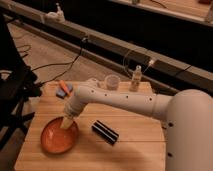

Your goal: Pick up the ceramic bowl

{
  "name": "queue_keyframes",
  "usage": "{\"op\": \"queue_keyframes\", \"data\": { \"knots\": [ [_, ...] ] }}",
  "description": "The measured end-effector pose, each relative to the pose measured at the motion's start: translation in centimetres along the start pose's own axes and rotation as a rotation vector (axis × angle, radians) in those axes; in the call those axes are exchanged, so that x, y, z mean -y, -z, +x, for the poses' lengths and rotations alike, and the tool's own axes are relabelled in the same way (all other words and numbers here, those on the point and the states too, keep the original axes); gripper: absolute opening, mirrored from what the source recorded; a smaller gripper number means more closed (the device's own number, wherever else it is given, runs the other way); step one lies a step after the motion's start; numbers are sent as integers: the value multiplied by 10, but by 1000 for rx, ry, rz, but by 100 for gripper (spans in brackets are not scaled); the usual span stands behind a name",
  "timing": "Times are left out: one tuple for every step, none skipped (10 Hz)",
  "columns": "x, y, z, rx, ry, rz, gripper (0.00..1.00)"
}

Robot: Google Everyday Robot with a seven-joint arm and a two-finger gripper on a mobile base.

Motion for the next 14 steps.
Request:
{"op": "queue_keyframes", "data": {
  "knots": [
    [4, -3, 2, -2, -4, 1, 65],
    [13, -6, 5, -4, -9, 9, 65],
    [20, -8, 7, -6, -11, 17, 65],
    [27, -8, 11, -8, -16, 26, 65],
    [32, -10, 15, -11, -24, 29, 65],
    [33, -16, 21, -15, -34, 23, 65],
    [32, -23, 28, -16, -50, 11, 65],
    [28, -33, 34, -5, -73, -13, 65],
    [24, -41, 38, 10, -87, -37, 65],
    [19, -51, 42, 28, -102, -66, 64],
    [15, -57, 45, 38, -107, -85, 61],
    [11, -63, 48, 50, -107, -109, 51],
    [7, -66, 47, 60, -98, -127, 42],
    [4, -66, 47, 65, -86, -140, 34]
  ]
}}
